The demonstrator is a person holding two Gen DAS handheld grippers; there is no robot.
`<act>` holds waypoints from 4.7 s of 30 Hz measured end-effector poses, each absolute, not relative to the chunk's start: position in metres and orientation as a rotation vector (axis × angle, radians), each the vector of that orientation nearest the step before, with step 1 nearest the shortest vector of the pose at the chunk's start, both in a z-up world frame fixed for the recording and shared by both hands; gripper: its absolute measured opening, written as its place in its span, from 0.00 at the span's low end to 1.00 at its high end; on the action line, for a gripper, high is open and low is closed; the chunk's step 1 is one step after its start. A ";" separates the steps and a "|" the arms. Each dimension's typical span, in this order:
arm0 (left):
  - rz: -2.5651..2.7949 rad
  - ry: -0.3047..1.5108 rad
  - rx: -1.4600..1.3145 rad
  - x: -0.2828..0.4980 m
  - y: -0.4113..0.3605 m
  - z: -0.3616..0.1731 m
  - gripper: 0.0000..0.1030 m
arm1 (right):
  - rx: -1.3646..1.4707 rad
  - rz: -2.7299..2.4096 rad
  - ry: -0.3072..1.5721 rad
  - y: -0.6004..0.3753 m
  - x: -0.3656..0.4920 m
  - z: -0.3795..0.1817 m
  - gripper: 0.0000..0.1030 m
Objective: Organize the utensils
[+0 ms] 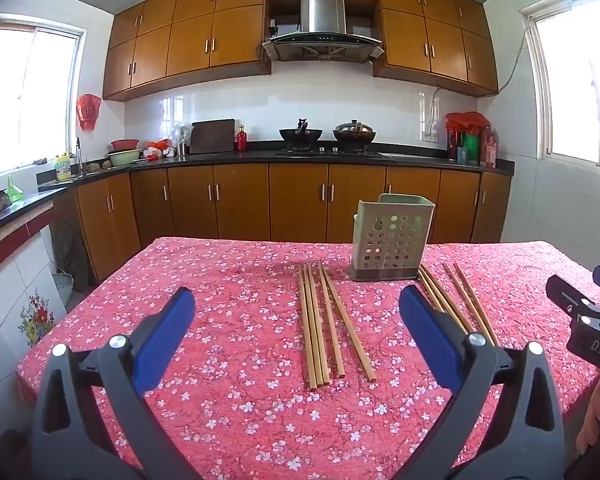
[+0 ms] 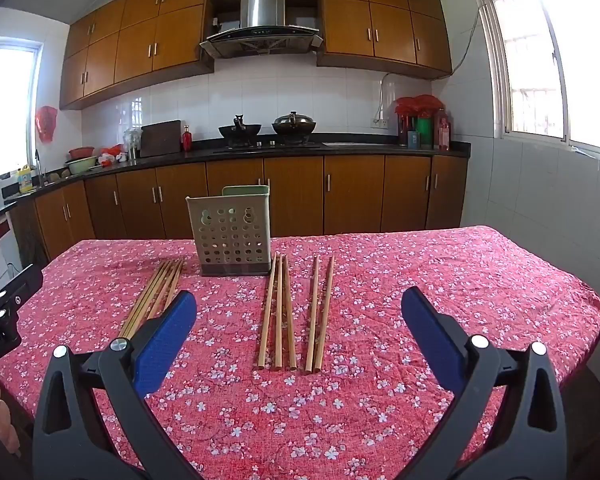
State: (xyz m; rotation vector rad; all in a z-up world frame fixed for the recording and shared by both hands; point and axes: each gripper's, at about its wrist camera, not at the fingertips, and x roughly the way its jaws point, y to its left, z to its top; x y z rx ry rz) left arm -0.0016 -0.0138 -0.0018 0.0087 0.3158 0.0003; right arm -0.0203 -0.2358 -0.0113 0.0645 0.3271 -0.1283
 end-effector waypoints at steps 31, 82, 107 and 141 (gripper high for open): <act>-0.008 0.324 0.012 -0.002 -0.008 -0.002 0.96 | 0.065 -0.128 0.328 -0.234 -0.019 -0.012 0.98; 0.054 0.442 0.020 0.030 0.005 -0.020 0.96 | 0.121 -0.131 0.441 -0.253 0.012 -0.026 0.98; -0.117 0.881 -0.050 0.162 0.013 -0.095 0.29 | 0.196 -0.161 0.881 -0.307 0.157 -0.112 0.10; -0.012 0.894 0.017 0.215 0.062 -0.106 0.12 | 0.193 -0.215 0.848 -0.348 0.166 -0.110 0.08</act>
